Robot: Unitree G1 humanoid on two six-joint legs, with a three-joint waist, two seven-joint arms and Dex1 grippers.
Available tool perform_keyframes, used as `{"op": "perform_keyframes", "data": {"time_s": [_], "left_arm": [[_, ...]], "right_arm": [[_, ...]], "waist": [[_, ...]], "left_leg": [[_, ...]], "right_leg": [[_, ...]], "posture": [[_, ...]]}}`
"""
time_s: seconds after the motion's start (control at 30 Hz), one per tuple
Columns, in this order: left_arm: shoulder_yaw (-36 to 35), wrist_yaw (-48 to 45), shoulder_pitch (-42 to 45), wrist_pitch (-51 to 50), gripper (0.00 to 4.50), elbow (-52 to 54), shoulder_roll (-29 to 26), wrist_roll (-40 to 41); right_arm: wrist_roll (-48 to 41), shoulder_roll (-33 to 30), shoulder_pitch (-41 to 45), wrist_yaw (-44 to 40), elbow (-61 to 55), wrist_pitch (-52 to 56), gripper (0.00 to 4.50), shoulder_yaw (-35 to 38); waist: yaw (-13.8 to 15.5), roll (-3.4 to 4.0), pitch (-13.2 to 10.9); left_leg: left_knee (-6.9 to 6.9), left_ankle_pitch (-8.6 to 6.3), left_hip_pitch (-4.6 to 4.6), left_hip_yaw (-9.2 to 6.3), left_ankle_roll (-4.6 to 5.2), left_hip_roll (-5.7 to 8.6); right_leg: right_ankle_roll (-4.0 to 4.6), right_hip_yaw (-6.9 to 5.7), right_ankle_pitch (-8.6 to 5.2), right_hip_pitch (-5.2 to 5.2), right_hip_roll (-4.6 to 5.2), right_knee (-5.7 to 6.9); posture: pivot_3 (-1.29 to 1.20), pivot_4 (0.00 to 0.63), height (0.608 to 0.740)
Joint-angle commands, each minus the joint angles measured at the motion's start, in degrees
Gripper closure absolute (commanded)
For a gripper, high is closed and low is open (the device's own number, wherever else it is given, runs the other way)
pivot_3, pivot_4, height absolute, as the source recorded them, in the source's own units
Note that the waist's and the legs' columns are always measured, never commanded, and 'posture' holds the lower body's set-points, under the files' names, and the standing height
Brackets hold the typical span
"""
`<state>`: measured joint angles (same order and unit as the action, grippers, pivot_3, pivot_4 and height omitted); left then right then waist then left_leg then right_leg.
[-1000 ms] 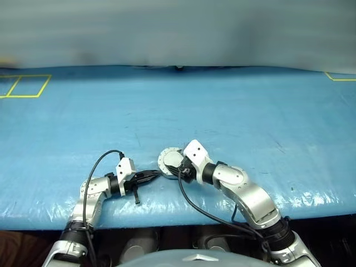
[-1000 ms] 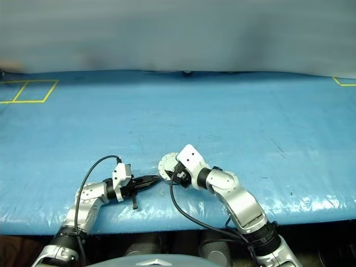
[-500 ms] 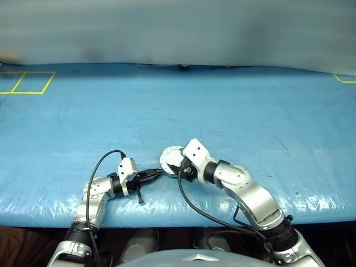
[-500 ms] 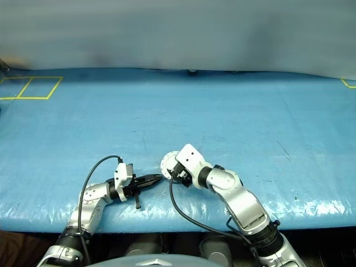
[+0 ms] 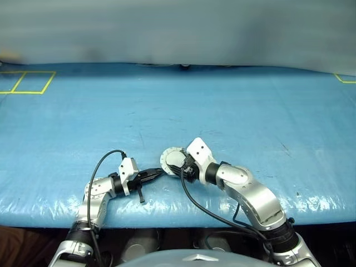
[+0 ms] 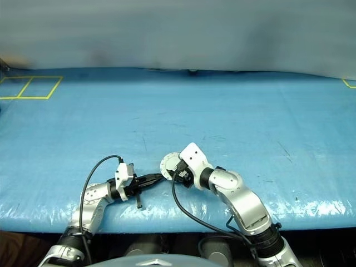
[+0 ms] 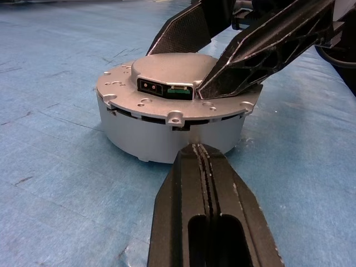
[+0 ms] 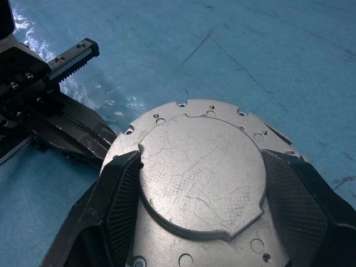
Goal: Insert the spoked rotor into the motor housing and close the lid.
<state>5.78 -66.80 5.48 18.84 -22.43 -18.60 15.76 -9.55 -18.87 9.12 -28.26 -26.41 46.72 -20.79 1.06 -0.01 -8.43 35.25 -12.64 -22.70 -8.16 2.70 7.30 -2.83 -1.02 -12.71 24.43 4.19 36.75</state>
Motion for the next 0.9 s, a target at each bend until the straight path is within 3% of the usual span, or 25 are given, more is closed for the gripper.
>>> {"op": "perform_keyframes", "data": {"time_s": [0.03, 0.9], "left_arm": [[0.6, 0.6, 0.2, -0.1, 4.50, -1.2, 0.1, -0.8], [1.3, 0.8, -0.2, -0.6, 4.50, -1.1, -0.1, -0.6]], "right_arm": [[1.1, -0.4, 0.0, 0.6, 0.8, 0.1, 1.49, -1.7], [-0.2, -4.3, 2.7, -4.0, 1.1, -1.0, 1.49, -0.5]], "waist": [[0.0, 0.00, 0.0], [0.0, 0.01, 0.0]], "left_leg": [[0.01, 0.00, 0.00, 0.00, 0.00, 0.00], [0.34, -0.08, 0.00, 0.00, 0.19, 0.09]], "right_leg": [[0.00, 0.00, 0.00, 0.00, 0.00, 0.00], [-0.03, 0.01, 0.05, -0.14, 0.03, 0.05]], "posture": [[0.00, 0.150, 0.740], [0.00, 0.150, 0.740]]}}
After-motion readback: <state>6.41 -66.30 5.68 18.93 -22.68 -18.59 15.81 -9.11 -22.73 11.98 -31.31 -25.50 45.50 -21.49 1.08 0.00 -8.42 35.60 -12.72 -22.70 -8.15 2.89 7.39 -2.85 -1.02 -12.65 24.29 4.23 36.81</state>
